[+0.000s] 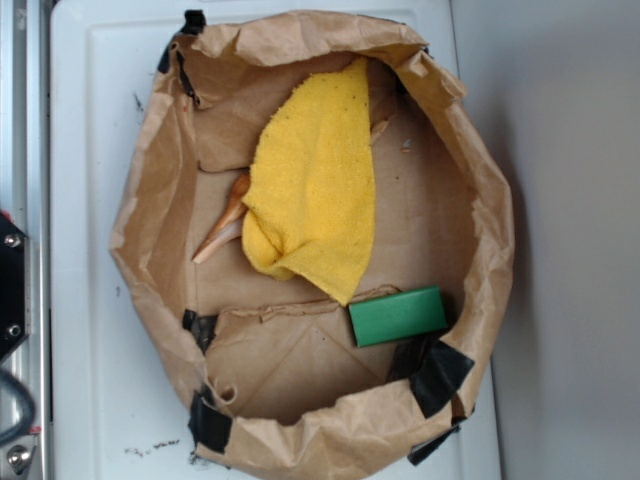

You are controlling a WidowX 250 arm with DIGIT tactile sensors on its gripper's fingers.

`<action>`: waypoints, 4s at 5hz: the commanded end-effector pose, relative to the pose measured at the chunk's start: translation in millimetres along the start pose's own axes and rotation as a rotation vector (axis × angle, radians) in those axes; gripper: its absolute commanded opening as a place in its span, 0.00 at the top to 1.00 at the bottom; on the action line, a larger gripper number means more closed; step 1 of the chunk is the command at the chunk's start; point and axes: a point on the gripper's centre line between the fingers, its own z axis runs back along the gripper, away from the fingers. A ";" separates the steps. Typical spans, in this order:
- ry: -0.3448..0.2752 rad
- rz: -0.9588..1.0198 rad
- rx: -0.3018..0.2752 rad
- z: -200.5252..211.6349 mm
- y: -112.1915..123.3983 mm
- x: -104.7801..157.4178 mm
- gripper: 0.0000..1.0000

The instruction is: Grab the shell.

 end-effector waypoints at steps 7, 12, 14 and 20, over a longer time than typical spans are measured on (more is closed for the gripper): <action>0.056 -0.039 0.105 -90.3 41.5 110.9 0.00; 0.016 -0.087 0.042 -165.4 51.9 100.1 0.00; -0.009 -0.075 -0.058 -175.1 53.7 89.2 0.00; -0.051 -0.046 0.073 -227.7 25.4 117.7 0.00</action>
